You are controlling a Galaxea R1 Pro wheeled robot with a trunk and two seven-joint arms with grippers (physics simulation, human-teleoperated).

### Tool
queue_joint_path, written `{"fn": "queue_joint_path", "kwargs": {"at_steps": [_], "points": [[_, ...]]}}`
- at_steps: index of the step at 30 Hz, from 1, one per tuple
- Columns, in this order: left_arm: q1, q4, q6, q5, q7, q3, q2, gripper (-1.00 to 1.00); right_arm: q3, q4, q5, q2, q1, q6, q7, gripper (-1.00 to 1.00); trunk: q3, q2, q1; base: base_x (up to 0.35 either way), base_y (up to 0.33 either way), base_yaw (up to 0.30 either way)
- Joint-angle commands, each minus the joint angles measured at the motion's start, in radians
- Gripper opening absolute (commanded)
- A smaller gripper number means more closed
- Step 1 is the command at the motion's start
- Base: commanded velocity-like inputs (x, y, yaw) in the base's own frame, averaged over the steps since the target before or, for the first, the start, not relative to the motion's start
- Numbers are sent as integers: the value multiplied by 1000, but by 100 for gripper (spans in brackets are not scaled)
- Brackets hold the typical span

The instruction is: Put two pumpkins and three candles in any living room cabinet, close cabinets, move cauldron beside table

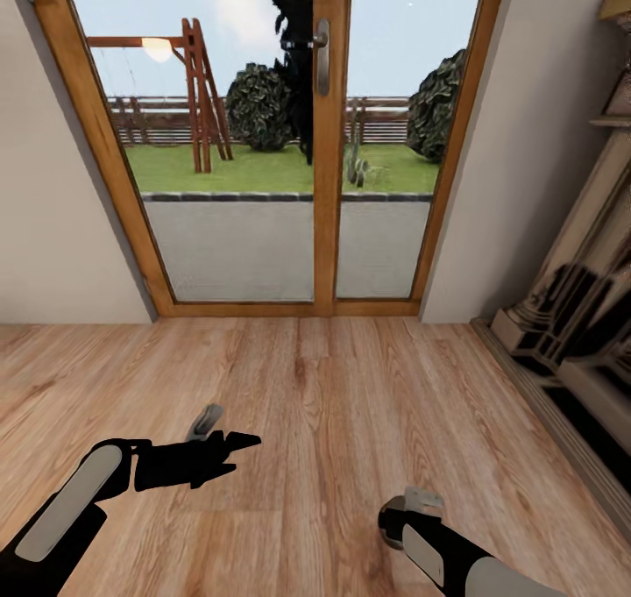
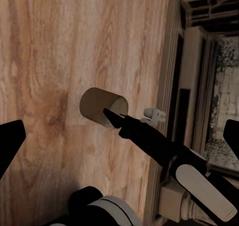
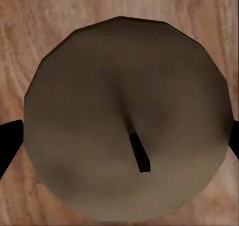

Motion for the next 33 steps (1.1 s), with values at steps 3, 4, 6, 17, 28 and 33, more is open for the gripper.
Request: {"fn": "queue_joint_path", "kwargs": {"at_steps": [3, 4, 6, 17, 28, 33], "points": [[-1, 0, -1, 10, 12, -1, 2, 100, 6, -2, -6, -1, 0, 5, -7, -100, 11, 0, -1, 0, 0, 0], [-1, 0, -1, 10, 12, -1, 2, 100, 6, -2, -6, -1, 0, 5, -7, -100, 15, 1, -2, 0, 0, 0], [-1, 1, -1, 10, 13, -1, 2, 100, 6, -2, -6, -1, 0, 5, -7, -100, 22, 1, -3, 0, 0, 0], [-2, 1, -5, -9, 167, 1, 1, 100, 6, -2, -6, -1, 0, 9, -8, -100, 65, 4, -8, 0, 0, 0], [-4, 5, -10, -299, 220, 11, -55, 100, 6, -33, -8, -1, 0, 16, -9, -100, 107, 6, -13, 0, 0, 0], [-4, 8, -10, -315, 220, 21, -57, 100, 5, -45, -8, -1, 0, 44, -10, -100, 125, 14, -18, 0, 0, -35]]}}
